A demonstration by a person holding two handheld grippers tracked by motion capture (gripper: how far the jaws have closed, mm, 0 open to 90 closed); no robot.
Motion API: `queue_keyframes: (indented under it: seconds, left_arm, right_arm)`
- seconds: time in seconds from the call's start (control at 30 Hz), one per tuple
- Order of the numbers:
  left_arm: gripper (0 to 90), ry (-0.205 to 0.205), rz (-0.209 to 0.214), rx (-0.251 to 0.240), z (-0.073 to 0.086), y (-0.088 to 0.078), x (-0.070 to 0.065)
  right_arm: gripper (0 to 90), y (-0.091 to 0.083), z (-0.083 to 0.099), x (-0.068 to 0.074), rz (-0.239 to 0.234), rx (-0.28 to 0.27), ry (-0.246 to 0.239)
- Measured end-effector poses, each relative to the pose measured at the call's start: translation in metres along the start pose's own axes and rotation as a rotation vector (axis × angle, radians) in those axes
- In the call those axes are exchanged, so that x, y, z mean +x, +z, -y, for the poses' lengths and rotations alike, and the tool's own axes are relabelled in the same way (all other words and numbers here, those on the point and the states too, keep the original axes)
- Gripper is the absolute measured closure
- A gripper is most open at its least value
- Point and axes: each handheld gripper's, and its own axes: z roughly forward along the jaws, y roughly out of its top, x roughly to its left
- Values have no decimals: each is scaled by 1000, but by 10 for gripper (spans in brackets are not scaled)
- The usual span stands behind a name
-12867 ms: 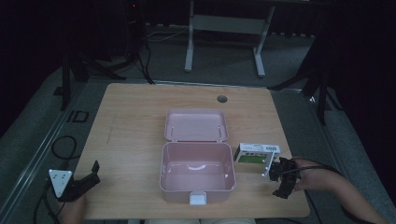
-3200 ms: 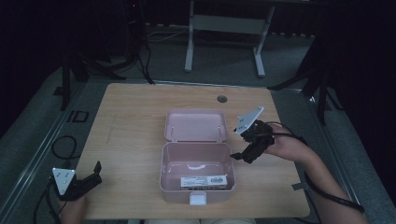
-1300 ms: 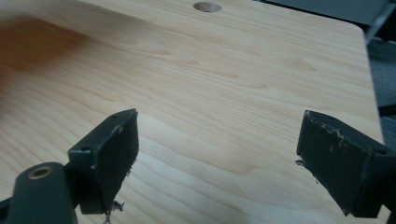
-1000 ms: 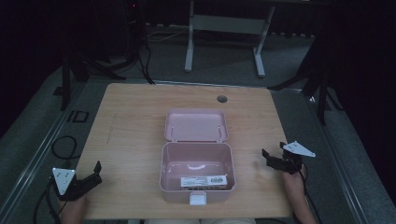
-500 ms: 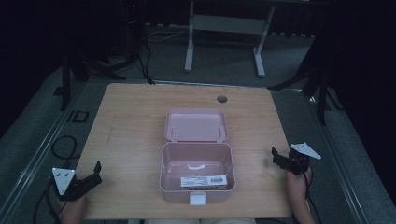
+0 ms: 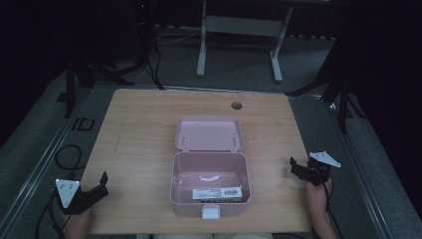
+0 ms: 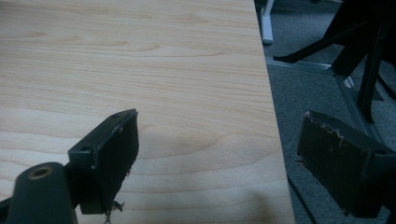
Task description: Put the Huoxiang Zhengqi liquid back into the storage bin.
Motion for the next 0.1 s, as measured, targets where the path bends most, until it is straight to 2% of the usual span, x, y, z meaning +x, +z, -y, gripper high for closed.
queue_keyframes:
  seconds: [0.1]
  left_arm:
    - [16,1,1,0,0,0,0]
  right_arm:
    - [127,0,-1,-1,-7,-2,-1]
